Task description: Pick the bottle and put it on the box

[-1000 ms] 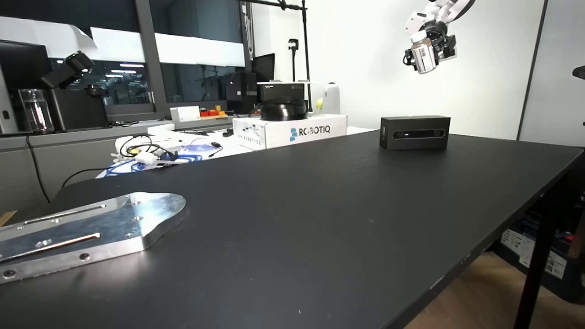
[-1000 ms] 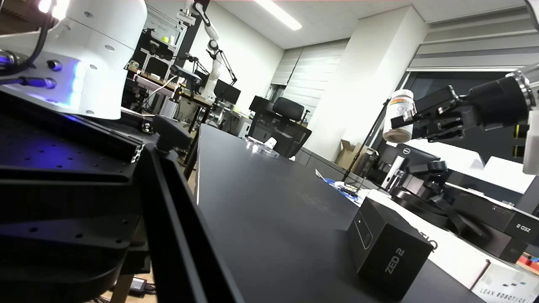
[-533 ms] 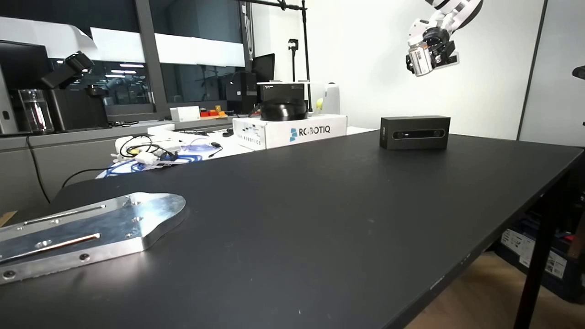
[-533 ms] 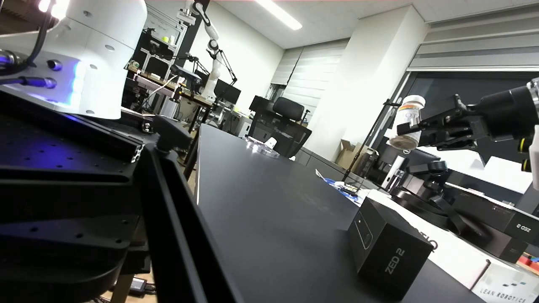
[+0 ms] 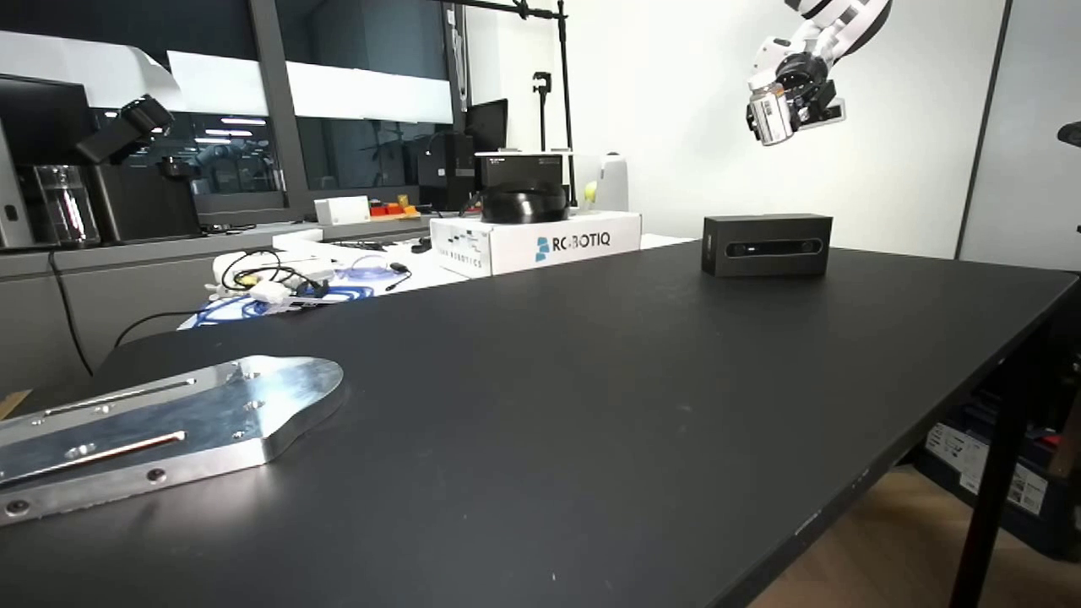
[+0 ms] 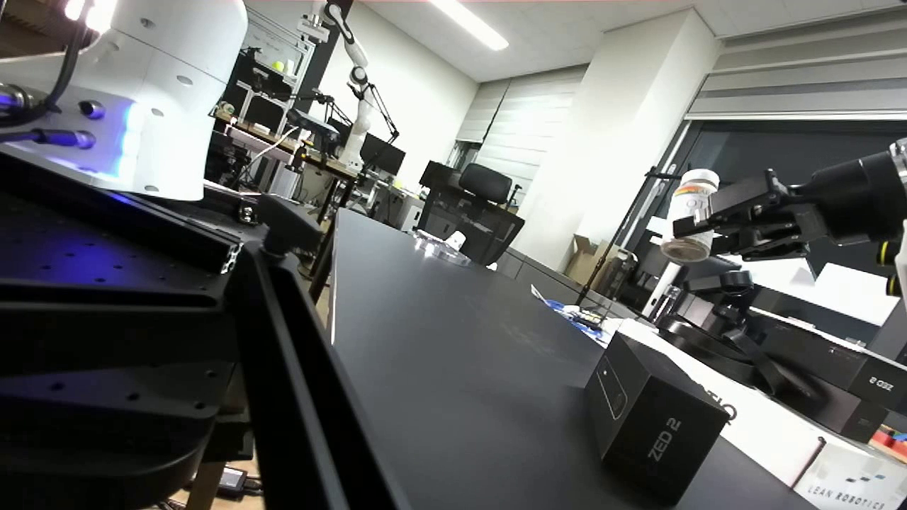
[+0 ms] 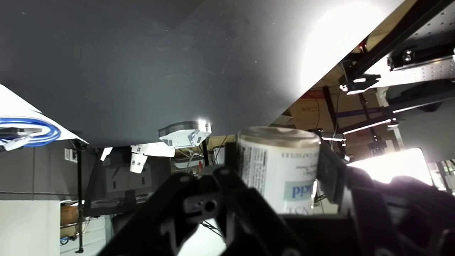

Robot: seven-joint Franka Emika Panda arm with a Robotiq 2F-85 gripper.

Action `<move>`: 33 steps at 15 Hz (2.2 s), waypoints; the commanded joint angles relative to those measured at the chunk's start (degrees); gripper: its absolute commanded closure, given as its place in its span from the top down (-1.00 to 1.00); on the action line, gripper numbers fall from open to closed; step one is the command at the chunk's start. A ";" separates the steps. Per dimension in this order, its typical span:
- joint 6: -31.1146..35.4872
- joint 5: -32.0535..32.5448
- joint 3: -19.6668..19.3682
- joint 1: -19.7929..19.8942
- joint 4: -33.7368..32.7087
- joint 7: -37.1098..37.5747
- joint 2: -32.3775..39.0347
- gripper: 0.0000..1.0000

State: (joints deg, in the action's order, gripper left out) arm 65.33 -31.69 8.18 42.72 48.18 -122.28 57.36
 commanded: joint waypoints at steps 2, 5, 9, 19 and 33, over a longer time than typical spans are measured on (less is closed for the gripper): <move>6.34 -4.11 0.93 1.36 -1.26 -0.37 3.13 -0.40; 9.39 -6.10 1.11 1.68 -1.24 -0.55 5.06 -0.40; 12.04 -8.13 1.17 1.28 -0.70 -0.89 6.76 -0.40; 13.97 -7.90 1.32 0.24 -0.57 -1.57 9.85 -0.40; 14.68 -7.60 1.12 -0.46 -0.82 -2.16 12.38 -0.40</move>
State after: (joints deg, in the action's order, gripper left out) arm 79.29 -39.35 9.30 42.40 48.22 -123.88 69.12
